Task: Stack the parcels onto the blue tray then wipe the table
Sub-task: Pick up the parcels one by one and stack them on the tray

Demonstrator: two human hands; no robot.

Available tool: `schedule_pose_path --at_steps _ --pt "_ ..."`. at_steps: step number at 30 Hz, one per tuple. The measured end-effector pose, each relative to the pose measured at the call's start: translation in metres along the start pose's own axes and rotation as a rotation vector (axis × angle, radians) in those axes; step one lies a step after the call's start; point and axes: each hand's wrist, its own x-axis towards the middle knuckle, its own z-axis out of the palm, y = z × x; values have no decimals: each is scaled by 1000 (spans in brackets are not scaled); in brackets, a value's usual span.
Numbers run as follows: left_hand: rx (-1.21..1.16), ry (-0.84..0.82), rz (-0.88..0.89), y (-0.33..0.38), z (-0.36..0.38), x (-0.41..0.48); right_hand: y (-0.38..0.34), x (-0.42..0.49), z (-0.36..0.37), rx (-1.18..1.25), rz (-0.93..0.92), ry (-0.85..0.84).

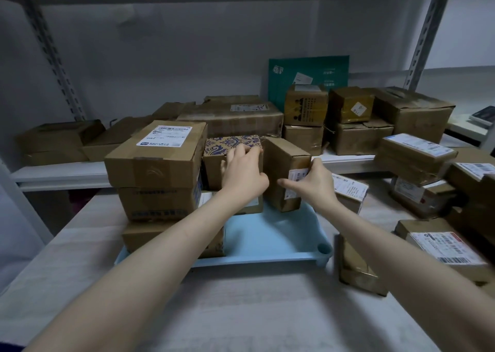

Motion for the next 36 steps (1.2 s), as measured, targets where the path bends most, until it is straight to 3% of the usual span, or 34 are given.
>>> schedule_pose_path --at_steps 11,20,25,32,36 --pt "-26 -41 -45 5 -3 -1 0 -14 8 -23 -11 7" --pt "-92 -2 -53 11 -9 -10 -24 -3 -29 44 20 272" --pt "-141 3 -56 17 -24 -19 -39 -5 -51 247 37 370" --pt "-226 31 -109 18 -49 -24 -59 5 -68 625 149 274" --pt "-316 49 -165 23 -59 -28 -78 20 -58 748 333 56"
